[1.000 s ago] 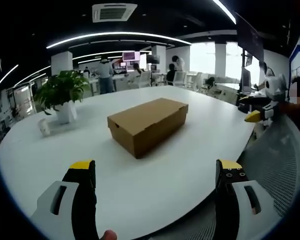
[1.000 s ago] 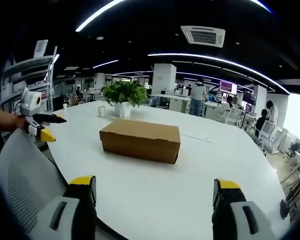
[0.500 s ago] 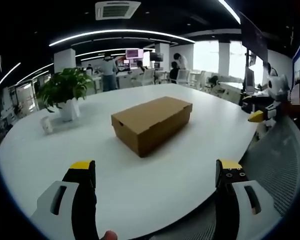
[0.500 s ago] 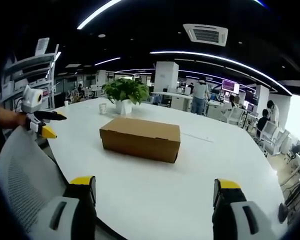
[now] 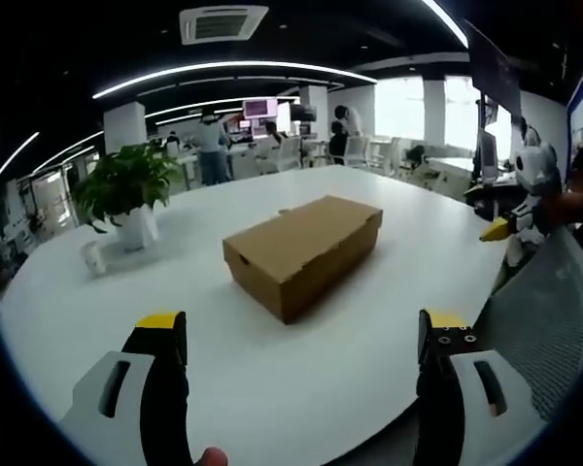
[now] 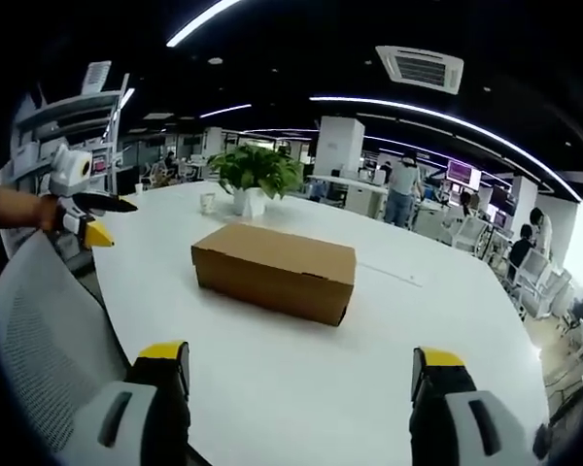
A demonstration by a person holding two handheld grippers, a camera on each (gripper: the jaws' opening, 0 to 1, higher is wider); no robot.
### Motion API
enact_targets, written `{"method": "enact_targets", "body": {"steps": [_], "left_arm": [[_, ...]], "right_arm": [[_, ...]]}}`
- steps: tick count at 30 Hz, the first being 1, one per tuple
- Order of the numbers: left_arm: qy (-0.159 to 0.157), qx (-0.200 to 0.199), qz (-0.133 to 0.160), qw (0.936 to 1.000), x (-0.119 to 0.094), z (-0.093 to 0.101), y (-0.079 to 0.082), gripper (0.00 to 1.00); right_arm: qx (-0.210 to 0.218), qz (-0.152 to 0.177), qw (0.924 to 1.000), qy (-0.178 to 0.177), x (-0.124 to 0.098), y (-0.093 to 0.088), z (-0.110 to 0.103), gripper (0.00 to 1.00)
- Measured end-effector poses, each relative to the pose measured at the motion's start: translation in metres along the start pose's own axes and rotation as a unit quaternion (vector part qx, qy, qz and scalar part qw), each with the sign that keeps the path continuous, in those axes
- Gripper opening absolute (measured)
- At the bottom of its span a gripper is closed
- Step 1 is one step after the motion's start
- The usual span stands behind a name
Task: Operate the shoe box by opening the lid, removing the specified soft item, and placing it in the target area until the item is outside and the box remains undamaged.
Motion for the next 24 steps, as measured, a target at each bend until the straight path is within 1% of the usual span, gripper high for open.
{"method": "enact_targets", "body": {"steps": [5, 8, 11, 15, 18, 24], "left_arm": [[-0.002, 0.002, 0.007, 1.0000, 0.013, -0.004, 0.007, 0.97], [-0.005, 0.004, 0.010, 0.9999, 0.021, -0.006, 0.011, 0.97], [-0.006, 0.000, 0.012, 0.9999, 0.027, -0.008, 0.012, 0.97], [-0.008, -0.002, 0.009, 0.9999, 0.036, -0.010, 0.011, 0.96], [-0.008, -0.007, 0.010, 0.9999, 0.040, -0.011, 0.011, 0.96], [-0.004, -0.018, 0.008, 0.9998, 0.052, -0.016, 0.009, 0.95]], "right_arm": [[-0.012, 0.004, 0.9998, 0.014, 0.010, 0.008, 0.007, 0.94], [-0.015, 0.007, 0.9997, 0.018, 0.016, 0.016, 0.014, 0.93], [-0.022, 0.004, 0.9996, 0.014, 0.022, 0.020, 0.024, 0.92], [-0.020, 0.004, 0.9997, 0.014, 0.031, 0.026, 0.034, 0.90], [-0.022, 0.003, 0.9996, 0.015, 0.038, 0.028, 0.039, 0.90], [-0.023, 0.007, 0.9990, 0.037, 0.058, 0.032, 0.041, 0.90]]}}
Point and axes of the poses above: the point that each gripper's makers call its tool centre point, and the gripper's own axes: x roughly forward along the fingers, z roughly to its right, y roughly out of its top, the point moved 5 cm from there along -x, roughly backward along the fingers, and after that the axes turned 12 degrees about x, right-handed, at the moved point
